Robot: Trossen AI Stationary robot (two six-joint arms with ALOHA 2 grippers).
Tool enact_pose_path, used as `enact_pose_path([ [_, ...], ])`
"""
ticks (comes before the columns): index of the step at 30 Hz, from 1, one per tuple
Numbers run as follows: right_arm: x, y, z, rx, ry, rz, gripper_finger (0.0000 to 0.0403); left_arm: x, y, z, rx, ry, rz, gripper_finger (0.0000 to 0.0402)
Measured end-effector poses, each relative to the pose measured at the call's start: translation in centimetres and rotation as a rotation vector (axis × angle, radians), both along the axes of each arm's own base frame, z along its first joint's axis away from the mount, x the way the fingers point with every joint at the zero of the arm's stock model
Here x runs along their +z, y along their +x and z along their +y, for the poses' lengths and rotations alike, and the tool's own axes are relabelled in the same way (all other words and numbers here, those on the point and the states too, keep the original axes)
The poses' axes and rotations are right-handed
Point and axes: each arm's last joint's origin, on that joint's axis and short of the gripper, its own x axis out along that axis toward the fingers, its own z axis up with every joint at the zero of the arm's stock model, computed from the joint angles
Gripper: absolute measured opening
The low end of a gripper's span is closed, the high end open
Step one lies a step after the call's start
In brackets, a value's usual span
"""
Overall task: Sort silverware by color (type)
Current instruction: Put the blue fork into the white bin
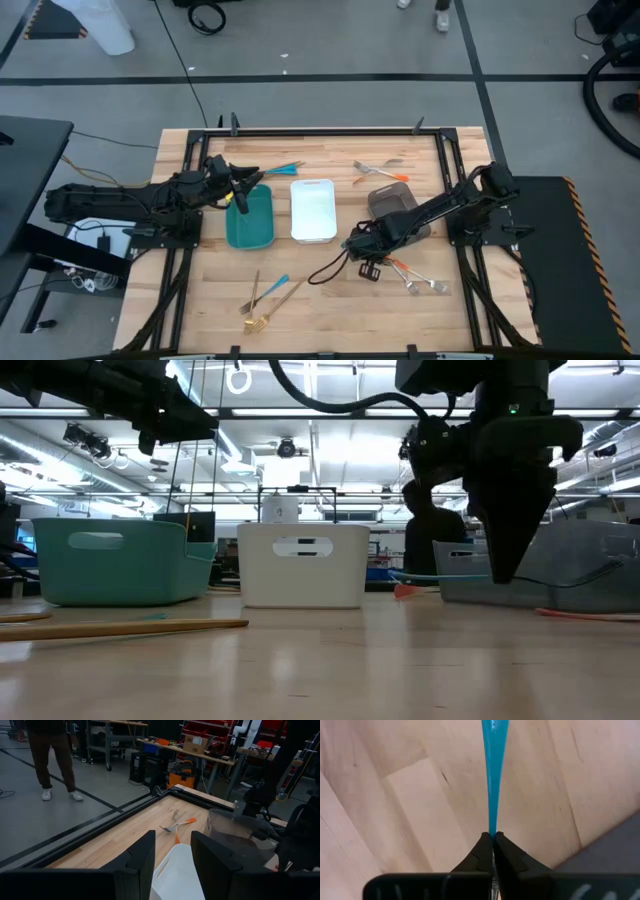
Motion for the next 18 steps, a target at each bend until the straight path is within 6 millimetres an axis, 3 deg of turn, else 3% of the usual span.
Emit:
enact_pose_path([
  [18,5.1,-1.9,-2.5,-0.085,-0.025,-0.106,0.0009,0.0,0.0,0.0,0.0,0.0,0.0,0.0134],
])
